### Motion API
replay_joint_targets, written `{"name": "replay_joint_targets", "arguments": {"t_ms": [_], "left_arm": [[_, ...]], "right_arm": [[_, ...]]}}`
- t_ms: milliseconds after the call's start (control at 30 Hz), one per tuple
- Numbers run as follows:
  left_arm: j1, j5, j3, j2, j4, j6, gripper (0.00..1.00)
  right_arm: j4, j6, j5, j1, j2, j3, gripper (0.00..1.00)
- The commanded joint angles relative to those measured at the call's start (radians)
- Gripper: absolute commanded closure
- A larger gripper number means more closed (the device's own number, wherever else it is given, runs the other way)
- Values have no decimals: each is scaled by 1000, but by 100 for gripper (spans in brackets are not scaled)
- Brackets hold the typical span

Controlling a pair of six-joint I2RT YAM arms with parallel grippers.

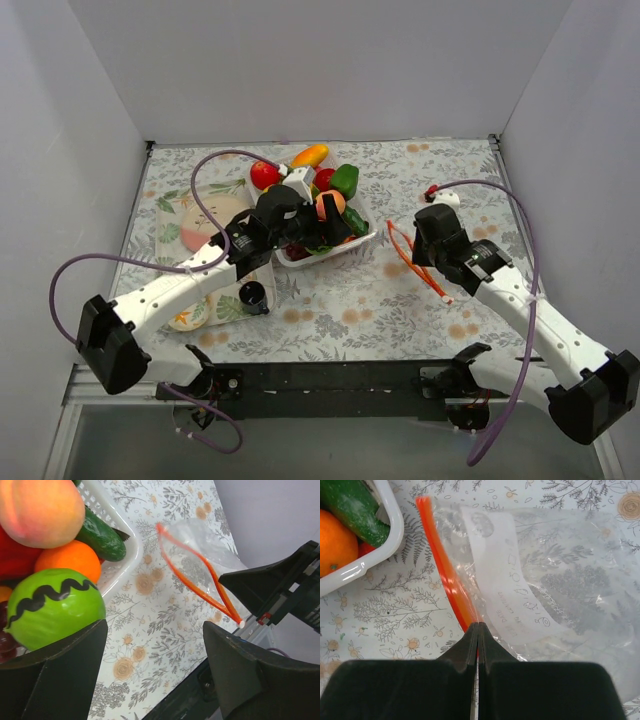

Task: Place the food in the zip-top bag and seal the zipper
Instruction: Pick up the zipper food storage bag at the center of the board, then open the zipper of the food storage bag.

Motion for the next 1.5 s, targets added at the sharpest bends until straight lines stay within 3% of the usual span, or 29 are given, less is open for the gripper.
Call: {"name": "replay_joint_targets", "arguments": {"t_ms": [0, 133, 267, 533, 700, 833, 1167, 1200, 1267, 1333, 1367, 1400, 1467], "left_arm": [[-33, -11, 33, 37, 53, -60, 27], [-63, -21, 54, 94, 81, -82, 32], [-69, -16, 91, 169, 122, -123, 38], [-95, -15, 173, 301, 170, -155, 46], [-110, -1, 191, 359, 194, -168, 45], [-122, 8, 209, 399, 223, -182, 38], [-138, 48, 251, 476, 279, -217, 42], [-144, 47, 260, 490, 279, -217, 45], [-150, 44, 294, 527, 279, -214, 64], [-155, -2, 338, 544, 192, -179, 92], [-155, -22, 373, 545, 152, -160, 100], [-153, -92, 381, 539, 118, -104, 100], [-149, -131, 377, 510, 49, -47, 100]], "right_arm": [[-20, 19, -53, -56, -54, 54, 99], [-15, 37, -88, -87, -86, 71, 99], [37, 83, -218, -100, -112, 76, 99], [91, 132, -240, -104, -127, 70, 99], [104, 146, -238, -104, -141, 73, 99], [104, 151, -244, -108, -143, 77, 99], [134, 164, -251, -111, -144, 42, 99], [137, 166, -249, -111, -143, 43, 99], [146, 166, -229, -113, -140, 39, 99], [166, 166, -209, -119, -137, 11, 99], [172, 166, -211, -123, -127, 2, 99], [178, 163, -223, -128, -121, -10, 95], [204, 151, -278, -151, -104, -41, 67]]}}
